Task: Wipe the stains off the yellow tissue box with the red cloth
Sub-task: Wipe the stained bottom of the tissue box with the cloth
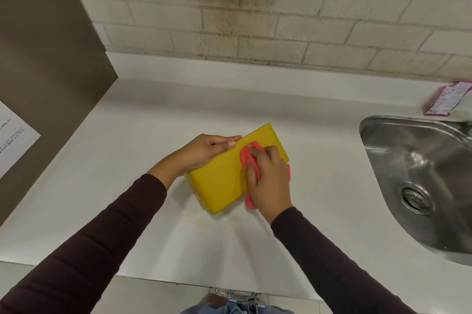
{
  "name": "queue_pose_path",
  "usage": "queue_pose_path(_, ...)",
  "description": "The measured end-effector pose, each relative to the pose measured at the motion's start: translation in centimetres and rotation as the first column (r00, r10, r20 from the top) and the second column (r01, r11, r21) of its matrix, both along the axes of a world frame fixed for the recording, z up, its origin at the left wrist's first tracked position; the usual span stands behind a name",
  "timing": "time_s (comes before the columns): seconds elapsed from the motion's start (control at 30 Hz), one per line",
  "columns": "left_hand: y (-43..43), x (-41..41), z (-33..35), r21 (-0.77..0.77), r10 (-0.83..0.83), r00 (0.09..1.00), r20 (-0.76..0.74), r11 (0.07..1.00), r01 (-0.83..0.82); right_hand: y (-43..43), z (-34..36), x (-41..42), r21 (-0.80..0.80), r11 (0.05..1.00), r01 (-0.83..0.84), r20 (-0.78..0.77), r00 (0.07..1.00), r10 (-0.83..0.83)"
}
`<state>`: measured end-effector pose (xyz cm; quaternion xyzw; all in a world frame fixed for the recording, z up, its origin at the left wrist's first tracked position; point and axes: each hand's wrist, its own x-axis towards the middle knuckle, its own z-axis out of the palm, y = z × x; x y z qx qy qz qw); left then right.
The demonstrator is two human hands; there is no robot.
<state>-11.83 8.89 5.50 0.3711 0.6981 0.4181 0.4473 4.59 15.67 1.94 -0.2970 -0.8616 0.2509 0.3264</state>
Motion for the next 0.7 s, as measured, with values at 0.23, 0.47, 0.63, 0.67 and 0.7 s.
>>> queue_pose_path(0.23,-0.1,-0.1,0.0,-0.016,-0.015,0.999,0.043,1.0,0.016,-6.2,-0.4,-1.2,0.194,0.925,-0.327,0.09,0.945,0.315)
queue_pose_path(0.47,-0.1,0.2,0.0,0.013,-0.027,0.998,0.054,1.0,0.027,-2.6,-0.6,-0.1,0.337,0.889,-0.311,0.111,0.95,0.291)
queue_pose_path(0.63,0.0,0.0,-0.1,-0.004,-0.017,1.0,0.017,1.0,0.017,2.1,-0.6,0.9,0.226,0.964,-0.143,0.048,0.99,0.135)
queue_pose_path(0.67,0.0,0.0,0.0,-0.011,-0.016,1.0,0.008,1.0,0.016,2.9,-0.7,1.2,0.201,0.973,-0.109,0.039,0.994,0.104)
queue_pose_path(0.7,-0.1,0.0,0.1,-0.011,-0.011,1.0,0.005,1.0,0.011,3.6,-0.8,1.4,0.183,0.981,-0.07,0.025,0.997,0.066)
